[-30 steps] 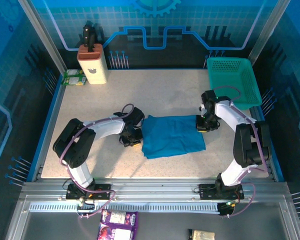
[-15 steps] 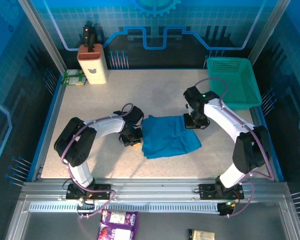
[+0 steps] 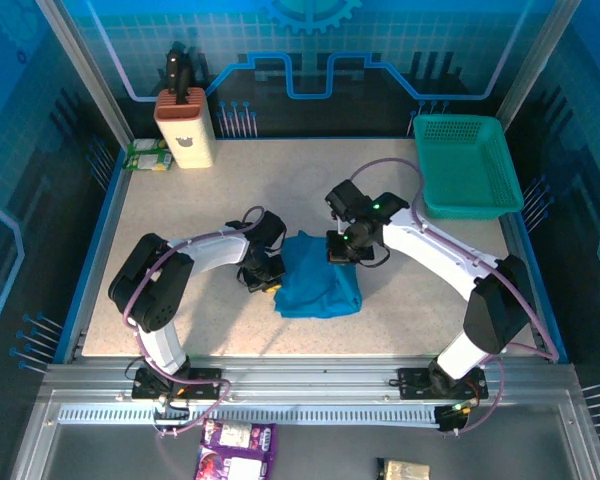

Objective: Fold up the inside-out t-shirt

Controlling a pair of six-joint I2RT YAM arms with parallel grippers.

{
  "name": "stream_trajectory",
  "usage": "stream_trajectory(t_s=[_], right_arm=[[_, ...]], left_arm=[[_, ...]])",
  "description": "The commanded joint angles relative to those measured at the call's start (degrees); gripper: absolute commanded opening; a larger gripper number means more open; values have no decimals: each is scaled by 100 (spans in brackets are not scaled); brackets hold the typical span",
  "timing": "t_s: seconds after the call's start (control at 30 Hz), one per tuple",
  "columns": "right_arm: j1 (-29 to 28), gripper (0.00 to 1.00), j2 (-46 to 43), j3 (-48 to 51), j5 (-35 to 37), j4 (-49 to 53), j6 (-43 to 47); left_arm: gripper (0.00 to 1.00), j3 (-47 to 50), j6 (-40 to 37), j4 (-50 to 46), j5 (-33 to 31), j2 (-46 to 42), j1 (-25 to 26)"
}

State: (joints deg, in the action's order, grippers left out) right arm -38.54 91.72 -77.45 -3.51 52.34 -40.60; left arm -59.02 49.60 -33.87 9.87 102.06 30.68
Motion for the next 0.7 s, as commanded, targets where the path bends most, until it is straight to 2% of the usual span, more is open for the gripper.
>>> stream_trajectory(t_s=[0.0,0.37,0.67], right_arm=[[-243,0,130,213,-482,-927,-769],[-744,0,398,959,-737,-3316,-1980],[-949,0,1144,1046,-941,-4477,-2439]], left_arm=[[0,156,65,1733,784,560,180],[0,424,179,2014,875,561,184],[0,847,400,2189,685,278,166]])
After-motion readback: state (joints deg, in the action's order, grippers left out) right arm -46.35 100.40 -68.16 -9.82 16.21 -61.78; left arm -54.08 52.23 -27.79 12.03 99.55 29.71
